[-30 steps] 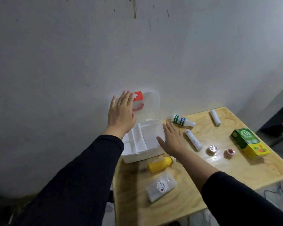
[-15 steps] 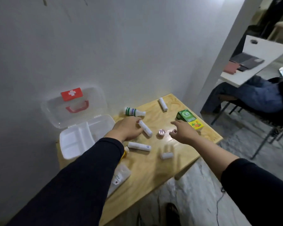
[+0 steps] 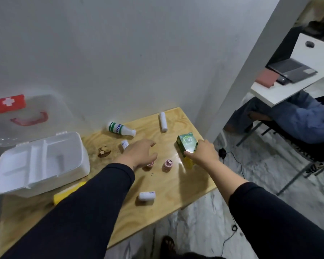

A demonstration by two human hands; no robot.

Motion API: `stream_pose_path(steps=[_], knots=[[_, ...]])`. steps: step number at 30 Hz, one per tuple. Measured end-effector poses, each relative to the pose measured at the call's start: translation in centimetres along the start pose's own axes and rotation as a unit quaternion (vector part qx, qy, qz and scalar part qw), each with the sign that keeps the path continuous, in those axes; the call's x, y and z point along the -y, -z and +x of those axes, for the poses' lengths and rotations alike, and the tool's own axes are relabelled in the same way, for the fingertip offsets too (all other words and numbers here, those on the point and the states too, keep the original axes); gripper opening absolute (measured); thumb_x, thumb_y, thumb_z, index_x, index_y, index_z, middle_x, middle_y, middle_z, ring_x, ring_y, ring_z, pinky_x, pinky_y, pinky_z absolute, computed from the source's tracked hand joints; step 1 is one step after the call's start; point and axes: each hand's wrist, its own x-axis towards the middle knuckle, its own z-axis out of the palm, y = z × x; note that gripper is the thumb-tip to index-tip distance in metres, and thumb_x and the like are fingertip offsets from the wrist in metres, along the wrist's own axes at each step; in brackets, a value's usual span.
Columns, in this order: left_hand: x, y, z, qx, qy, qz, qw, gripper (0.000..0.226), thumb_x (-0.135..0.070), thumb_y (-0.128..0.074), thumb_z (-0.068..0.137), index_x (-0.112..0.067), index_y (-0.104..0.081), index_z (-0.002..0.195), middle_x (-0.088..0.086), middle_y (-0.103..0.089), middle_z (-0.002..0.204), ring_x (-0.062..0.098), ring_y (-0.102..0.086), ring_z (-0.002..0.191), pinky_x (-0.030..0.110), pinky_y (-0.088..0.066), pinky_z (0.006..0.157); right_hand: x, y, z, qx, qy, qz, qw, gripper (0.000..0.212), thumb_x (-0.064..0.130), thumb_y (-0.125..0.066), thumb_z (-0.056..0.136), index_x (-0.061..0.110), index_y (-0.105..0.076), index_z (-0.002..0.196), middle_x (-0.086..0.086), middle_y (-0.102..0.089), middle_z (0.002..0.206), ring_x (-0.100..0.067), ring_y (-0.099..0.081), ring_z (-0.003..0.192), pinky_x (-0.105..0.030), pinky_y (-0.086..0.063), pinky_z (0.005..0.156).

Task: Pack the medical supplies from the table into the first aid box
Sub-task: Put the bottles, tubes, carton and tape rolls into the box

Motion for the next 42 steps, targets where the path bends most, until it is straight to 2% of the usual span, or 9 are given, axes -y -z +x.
stream_pose_path(steps=[7,11,14,18,25,28,32,37,42], knots=[[-1.0,-1.3,0.5,0.004,0.037,-0.022,0.999,0.057,-0.037,-0.054,0.091,-0.02,-0.042,0.144,-0.001,-0.047,0.147,0.021,-0.045,0.133,0.039,-0.041,0.107,0.1,-0.9,1.3,-0.01,0.016,0.035,0.999,0.059,0.043,-0.071,0.075,0.009,-0.051,0.118,-0.01,-0.054,0.121,-0.031,-0.051,0.115,-0.039,-0.049,0.084],[-0.3,-0.2,-0.4,-0.024,0.064,-0.029,0.997,0.057,-0.036,-0.054,0.091,-0.021,-0.042,0.144,-0.001,-0.047,0.147,0.022,-0.047,0.132,0.04,-0.043,0.106,1.9,0.5,1.3,-0.03,0.08,0.055,0.995,0.058,0.037,-0.071,0.072,0.011,-0.051,0.12,-0.01,-0.057,0.119,-0.031,-0.049,0.115,-0.039,-0.047,0.087],[0.7,1.5,-2.0,-0.051,0.088,-0.036,0.994,0.054,-0.035,-0.052,0.093,-0.022,-0.043,0.144,-0.002,-0.048,0.147,0.023,-0.048,0.131,0.04,-0.044,0.104,4.9,1.9,0.8,-0.046,0.146,0.061,0.986,0.054,0.036,-0.07,0.068,0.013,-0.055,0.115,-0.009,-0.062,0.112,-0.029,-0.053,0.108,-0.037,-0.048,0.083],[3.5,3.7,-5.1,-0.111,0.128,-0.059,0.984,0.047,-0.033,-0.05,0.09,-0.029,-0.049,0.138,-0.001,-0.054,0.141,0.024,-0.053,0.124,0.038,-0.047,0.099,10.3,2.7,-0.9,-0.065,0.251,0.016,0.966,0.061,0.043,-0.067,0.071,0.018,-0.052,0.125,-0.005,-0.058,0.119,-0.027,-0.05,0.113,-0.039,-0.047,0.088],[11.4,6.3,-12.9,-0.183,0.222,-0.037,0.957,0.051,-0.027,-0.048,0.097,-0.019,-0.04,0.146,0.001,-0.039,0.152,0.026,-0.042,0.134,0.038,-0.038,0.109,21.0,2.0,-5.3,-0.041,0.396,-0.021,0.917,0.07,0.048,-0.063,0.077,0.023,-0.041,0.139,-0.001,-0.052,0.132,-0.028,-0.045,0.118,-0.045,-0.048,0.092],[15.5,6.5,-15.3,-0.184,0.257,-0.032,0.948,0.052,-0.03,-0.049,0.096,-0.017,-0.039,0.146,0.004,-0.037,0.153,0.027,-0.039,0.137,0.038,-0.033,0.111,25.0,1.1,-7.4,-0.028,0.43,-0.06,0.9,0.071,0.058,-0.059,0.078,0.018,-0.045,0.135,-0.004,-0.054,0.129,-0.029,-0.045,0.118,-0.044,-0.045,0.092],[20.5,6.4,-17.2,-0.146,0.275,-0.019,0.95,0.068,-0.045,-0.052,0.094,-0.013,-0.03,0.149,0.005,-0.027,0.158,0.024,-0.024,0.146,0.039,-0.022,0.118,29.7,-0.6,-9.5,-0.026,0.449,-0.123,0.885,0.076,0.074,-0.057,0.07,0.012,-0.058,0.115,-0.008,-0.06,0.114,-0.028,-0.048,0.11,-0.04,-0.041,0.085],[23.5,6.2,-18.2,-0.094,0.233,0.01,0.968,0.087,-0.065,-0.049,0.087,-0.016,-0.02,0.153,0.002,-0.012,0.163,0.02,-0.011,0.15,0.038,-0.017,0.119,33.5,-3.1,-10.2,0.0,0.45,-0.207,0.869,0.057,0.051,-0.066,0.078,0.013,-0.058,0.119,-0.006,-0.057,0.121,-0.026,-0.045,0.118,-0.036,-0.037,0.093],[25.8,5.3,-17.8,-0.076,0.185,0.073,0.977,0.095,-0.076,-0.032,0.083,-0.012,-0.021,0.152,0.005,-0.016,0.162,0.018,-0.012,0.15,0.036,-0.006,0.123,35.9,-6.7,-10.2,0.001,0.432,-0.204,0.879,0.044,0.033,-0.064,0.081,0.018,-0.055,0.122,-0.001,-0.058,0.124,-0.026,-0.043,0.119,-0.036,-0.037,0.092]])
